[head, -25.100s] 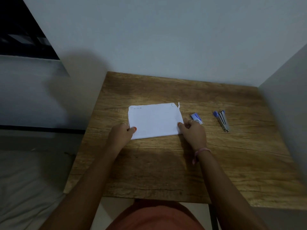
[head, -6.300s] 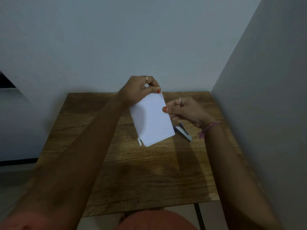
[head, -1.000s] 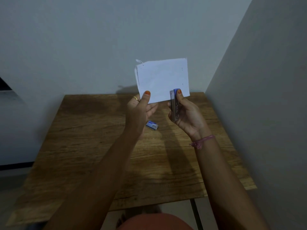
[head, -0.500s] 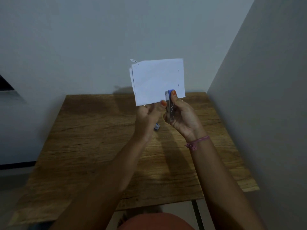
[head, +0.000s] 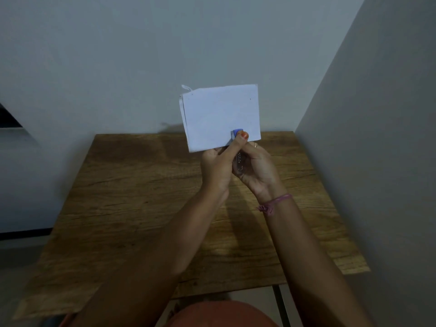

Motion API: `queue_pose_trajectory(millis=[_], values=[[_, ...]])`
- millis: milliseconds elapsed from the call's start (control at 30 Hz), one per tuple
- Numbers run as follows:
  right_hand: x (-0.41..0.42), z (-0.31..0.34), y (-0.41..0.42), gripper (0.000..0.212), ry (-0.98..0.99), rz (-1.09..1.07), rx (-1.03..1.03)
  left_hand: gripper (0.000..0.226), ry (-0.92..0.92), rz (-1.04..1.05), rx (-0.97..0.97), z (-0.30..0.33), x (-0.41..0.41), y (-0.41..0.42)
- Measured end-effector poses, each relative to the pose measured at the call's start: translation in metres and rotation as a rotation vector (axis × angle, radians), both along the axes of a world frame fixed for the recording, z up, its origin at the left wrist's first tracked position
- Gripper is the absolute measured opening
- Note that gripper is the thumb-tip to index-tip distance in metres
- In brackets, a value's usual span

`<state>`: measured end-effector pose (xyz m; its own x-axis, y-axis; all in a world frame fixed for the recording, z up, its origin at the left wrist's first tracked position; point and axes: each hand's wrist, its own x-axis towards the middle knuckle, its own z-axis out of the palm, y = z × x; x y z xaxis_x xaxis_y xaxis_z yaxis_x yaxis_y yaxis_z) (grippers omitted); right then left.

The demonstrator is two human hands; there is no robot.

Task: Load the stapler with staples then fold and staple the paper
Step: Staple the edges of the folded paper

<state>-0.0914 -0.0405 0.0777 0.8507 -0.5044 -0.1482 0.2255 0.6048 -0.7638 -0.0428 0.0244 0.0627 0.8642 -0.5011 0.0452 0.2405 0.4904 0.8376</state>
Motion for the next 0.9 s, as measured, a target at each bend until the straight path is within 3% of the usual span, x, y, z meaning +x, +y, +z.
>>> queue_pose_trajectory(millis=[267, 433, 567, 800, 900], values=[[0.003, -0.004, 0.003, 0.025, 0.042, -0.035, -0.040, 0.053, 0.054, -0.028, 0.006, -0.005, 0.005, 0.001], [-0.001, 0.000, -0.005, 0.019, 0.103, 0.010, -0.103, 0.026, 0.060, -0.200, -0.023, 0.000, 0.016, 0.015], [-0.004, -0.001, -0.013, 0.019, 0.167, -0.035, -0.137, 0.030, 0.167, -0.129, -0.006, 0.004, 0.034, 0.032], [-0.006, -0.003, -0.020, 0.027, 0.207, 0.012, -0.162, 0.015, -0.109, 0.014, 0.313, 0.014, 0.066, 0.052], [-0.008, -0.004, -0.020, 0.025, 0.208, 0.059, -0.168, 0.025, -0.195, 0.045, 0.426, 0.012, 0.073, 0.058]])
